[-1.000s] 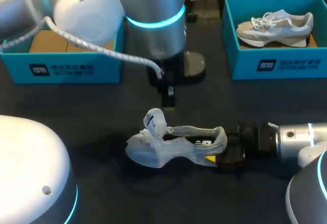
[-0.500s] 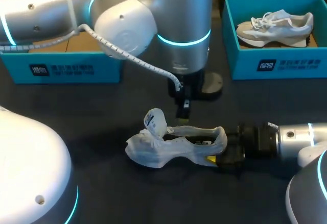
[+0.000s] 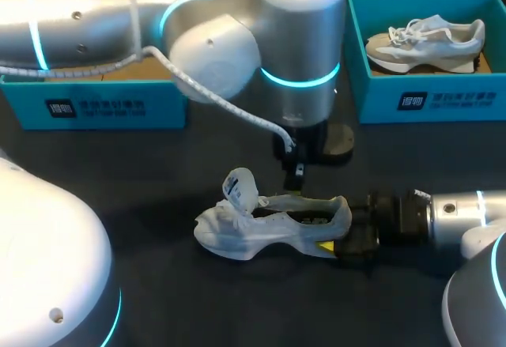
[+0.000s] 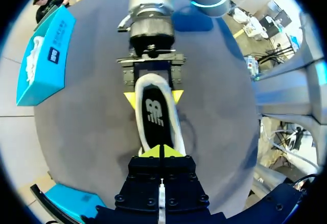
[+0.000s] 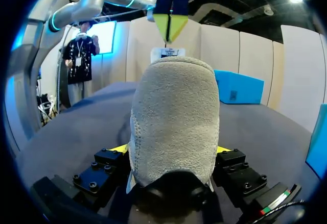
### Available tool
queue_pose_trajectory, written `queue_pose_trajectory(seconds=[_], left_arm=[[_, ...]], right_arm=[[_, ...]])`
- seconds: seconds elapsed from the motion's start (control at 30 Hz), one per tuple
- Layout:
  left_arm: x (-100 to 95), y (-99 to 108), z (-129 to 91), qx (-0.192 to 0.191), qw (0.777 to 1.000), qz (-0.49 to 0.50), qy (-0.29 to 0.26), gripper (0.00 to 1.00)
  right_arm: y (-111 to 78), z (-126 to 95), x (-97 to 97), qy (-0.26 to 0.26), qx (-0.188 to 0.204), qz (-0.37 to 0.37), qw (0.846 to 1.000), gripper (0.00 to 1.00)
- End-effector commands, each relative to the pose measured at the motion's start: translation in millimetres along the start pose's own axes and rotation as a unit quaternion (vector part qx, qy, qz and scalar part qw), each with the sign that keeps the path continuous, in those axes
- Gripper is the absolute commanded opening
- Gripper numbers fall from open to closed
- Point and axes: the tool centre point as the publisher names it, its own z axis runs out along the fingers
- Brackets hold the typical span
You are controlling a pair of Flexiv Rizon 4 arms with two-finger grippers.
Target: Take the shoe out of the shoebox, open the shoe tongue, remove and reinsert the insole, then place the shoe into the shoebox
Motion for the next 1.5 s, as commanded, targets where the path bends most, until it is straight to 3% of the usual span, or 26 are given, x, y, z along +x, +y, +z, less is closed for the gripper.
queue_pose_trajectory(seconds=[0.03,0.4,0.83,1.27,1.3,1.33,1.37,1.4,1.5], left_arm=[[-6.7,-19,32,-0.007,1.000,0.003,0.008,0.00],[-6.6,-22,65,-0.007,1.000,0.017,0.018,0.00],[5.4,1,81,-0.010,0.999,0.007,0.030,0.00],[23.2,19,83,-0.010,0.998,0.008,0.053,0.00],[24.5,19,84,-0.010,0.999,0.008,0.053,0.05],[27.2,20,85,-0.008,0.998,0.009,0.057,0.23],[29.3,20,86,-0.008,0.998,0.010,0.058,0.35],[30.9,21,87,-0.008,0.998,0.009,0.056,0.40],[31.1,22,93,-0.010,0.998,0.005,0.055,0.39]], right_arm=[[1.3,-1,0.2,0.000,0.002,0.000,1.000,0.00],[1.3,-1,0.2,0.000,0.002,0.000,1.000,0.00],[1.3,-1,0.2,0.000,0.002,0.000,1.000,0.00],[1.3,-1,0.2,0.000,0.002,0.000,1.000,0.00],[1.3,-1,0.2,0.000,0.002,0.000,1.000,0.00],[1.3,-1,0.2,0.000,0.002,0.000,1.000,0.00],[1.3,-1,0.2,0.000,0.002,0.000,1.000,0.00],[1.3,-1,0.2,0.000,0.002,0.000,1.000,0.00],[1.3,-1,0.2,0.000,0.002,0.000,1.000,0.00]])
